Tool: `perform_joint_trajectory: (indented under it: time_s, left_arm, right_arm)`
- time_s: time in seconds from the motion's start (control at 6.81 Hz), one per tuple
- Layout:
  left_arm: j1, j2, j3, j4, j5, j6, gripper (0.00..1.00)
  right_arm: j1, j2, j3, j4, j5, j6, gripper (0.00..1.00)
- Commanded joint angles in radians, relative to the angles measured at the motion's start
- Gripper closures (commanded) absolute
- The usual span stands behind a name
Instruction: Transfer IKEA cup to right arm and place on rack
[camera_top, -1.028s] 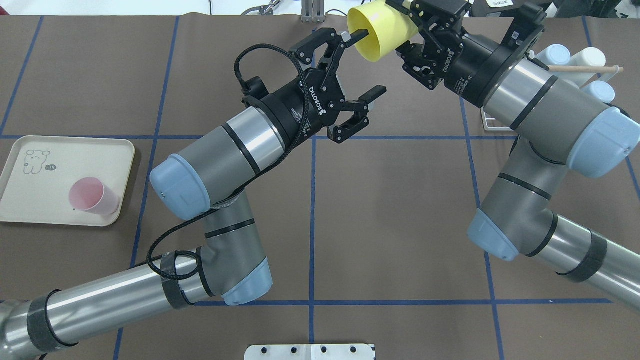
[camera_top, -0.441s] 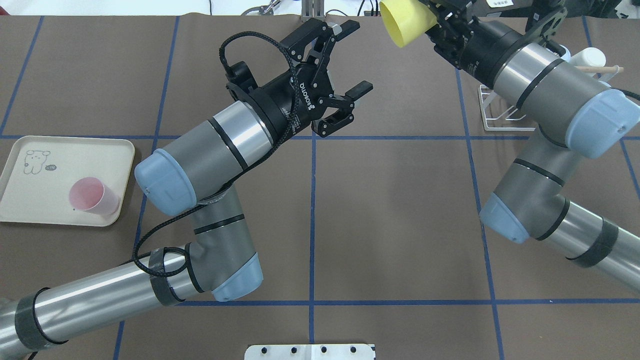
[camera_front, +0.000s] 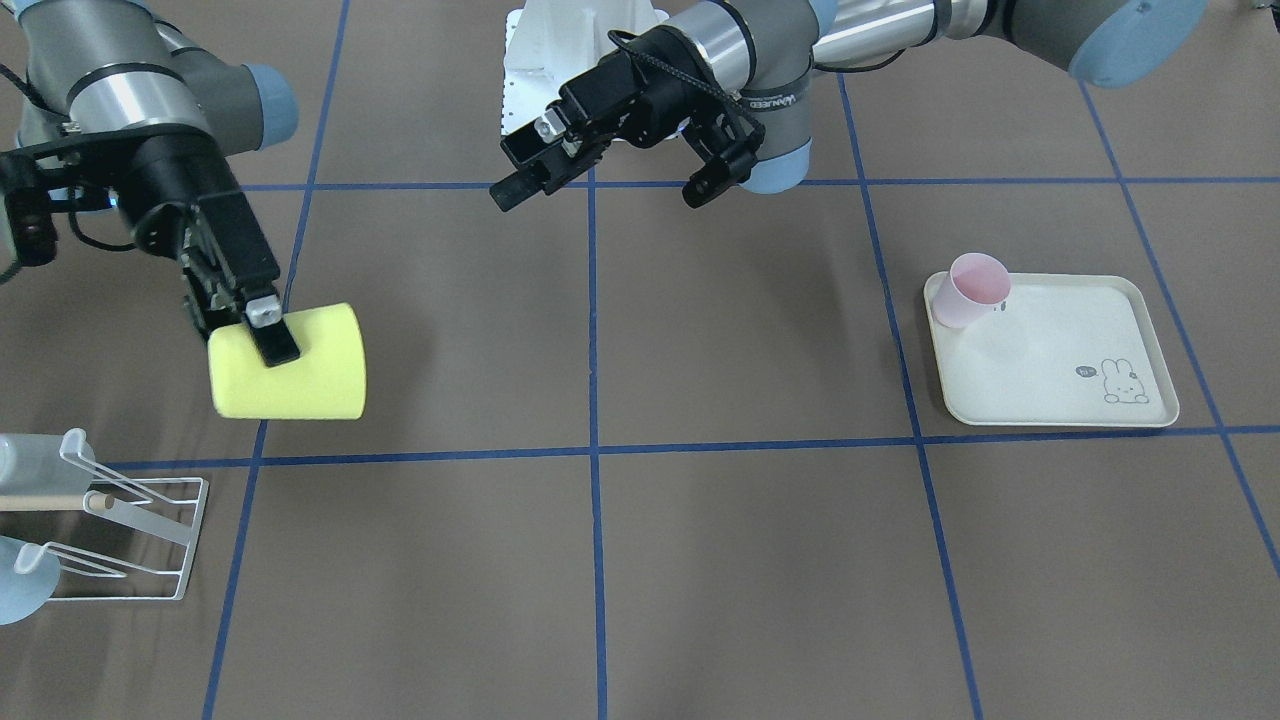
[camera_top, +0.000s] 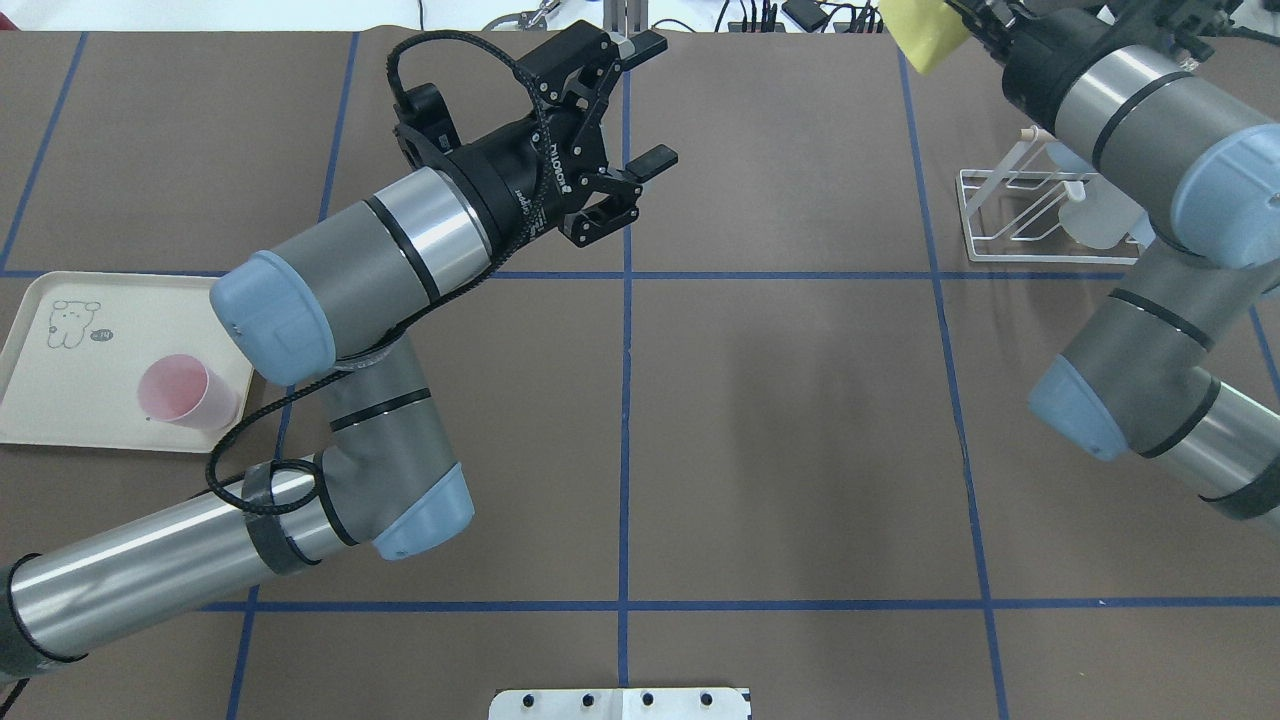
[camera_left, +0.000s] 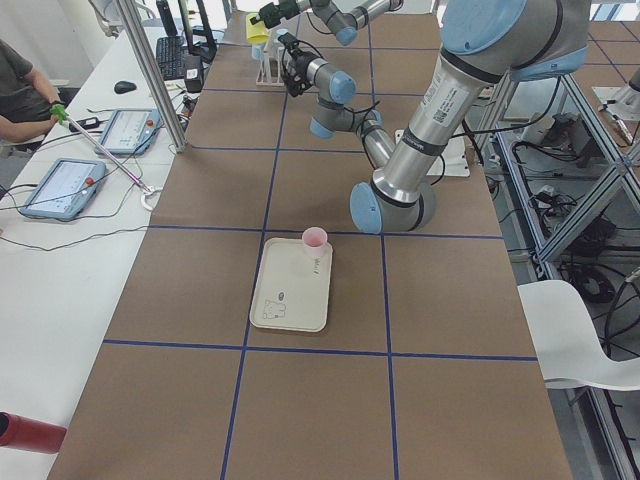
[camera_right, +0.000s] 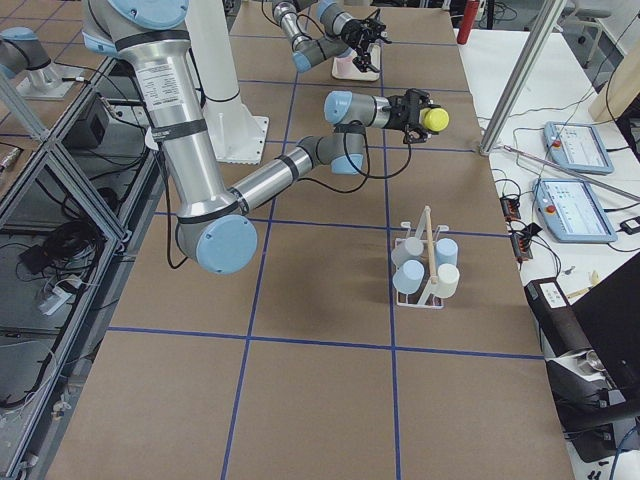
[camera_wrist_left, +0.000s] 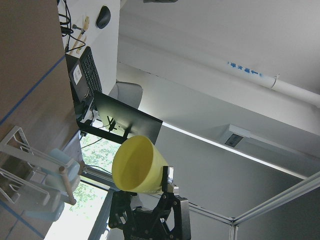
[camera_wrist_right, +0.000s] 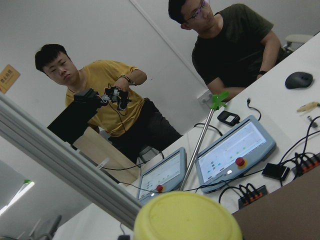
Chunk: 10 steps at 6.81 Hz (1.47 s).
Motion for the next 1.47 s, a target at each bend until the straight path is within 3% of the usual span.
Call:
perform_joint_trajectory:
  time_s: [0.0,0.15,0.73,1.32]
  left_arm:
    - [-0.027,0.055,-0.117,0.213,-0.027,0.19,0.0]
    - [-0.036,0.059,-0.119,0.25,-0.029,0.202,0.0]
    - [-0.059,0.088,-0.109,0.277,-0.06,0.26,0.0]
    - [-0.056,0.103,-0.107,0.275,-0.064,0.26,0.0]
  right_arm:
    - [0.019,-0.08,0.014,-0.132,-0.143,-0.263,1.0]
    - [0.016,-0.1,0.012,-0.197,-0.22,-0.341,1.0]
    - [-0.061,-0.163,0.017,-0.3,-0.286,-0.346,1.0]
    - [-0.073,-0.222,0.079,-0.326,-0.287,-0.36,1.0]
